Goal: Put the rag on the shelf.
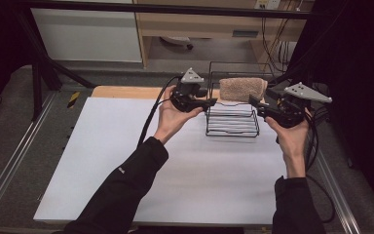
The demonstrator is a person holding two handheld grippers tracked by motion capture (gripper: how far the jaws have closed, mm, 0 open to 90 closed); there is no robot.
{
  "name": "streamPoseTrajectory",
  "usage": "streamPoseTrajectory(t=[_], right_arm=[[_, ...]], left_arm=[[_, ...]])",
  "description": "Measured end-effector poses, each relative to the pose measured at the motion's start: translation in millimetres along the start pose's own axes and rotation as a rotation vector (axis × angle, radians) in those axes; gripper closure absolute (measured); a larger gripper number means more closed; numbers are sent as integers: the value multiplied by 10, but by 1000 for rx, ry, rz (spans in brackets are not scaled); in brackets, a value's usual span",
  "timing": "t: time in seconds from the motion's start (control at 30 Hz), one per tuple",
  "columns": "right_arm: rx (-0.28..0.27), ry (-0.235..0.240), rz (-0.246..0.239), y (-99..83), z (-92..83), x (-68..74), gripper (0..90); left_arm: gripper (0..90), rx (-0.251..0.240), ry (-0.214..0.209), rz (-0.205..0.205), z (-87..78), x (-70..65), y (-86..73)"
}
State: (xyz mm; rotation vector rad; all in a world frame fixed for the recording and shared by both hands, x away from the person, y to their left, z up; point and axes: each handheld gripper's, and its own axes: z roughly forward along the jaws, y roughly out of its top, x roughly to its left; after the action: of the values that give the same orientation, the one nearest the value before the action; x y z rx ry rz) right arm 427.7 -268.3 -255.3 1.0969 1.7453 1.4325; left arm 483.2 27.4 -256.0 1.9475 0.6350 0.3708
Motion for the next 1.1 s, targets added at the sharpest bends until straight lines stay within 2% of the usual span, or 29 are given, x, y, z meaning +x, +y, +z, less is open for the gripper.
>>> streamPoseTrajectory(t=[0.2, 0.33, 0.63, 0.87, 1.1], right_arm=[[31, 31, 12, -57, -21, 103, 136], [46, 55, 13, -151, -23, 165, 97], [140, 85, 33, -448, 39, 278, 19], [172, 109, 70, -659, 48, 295, 8], [204, 151, 62, -885, 18, 333, 6]], left_arm=[[342, 23, 21, -19, -206, 73, -232], [266, 27, 31, -34, -353, 125, -449], [127, 56, 53, -58, -672, 228, -939], [101, 83, 89, -73, -890, 273, -1355], [97, 91, 131, -104, -1106, 324, -1727]])
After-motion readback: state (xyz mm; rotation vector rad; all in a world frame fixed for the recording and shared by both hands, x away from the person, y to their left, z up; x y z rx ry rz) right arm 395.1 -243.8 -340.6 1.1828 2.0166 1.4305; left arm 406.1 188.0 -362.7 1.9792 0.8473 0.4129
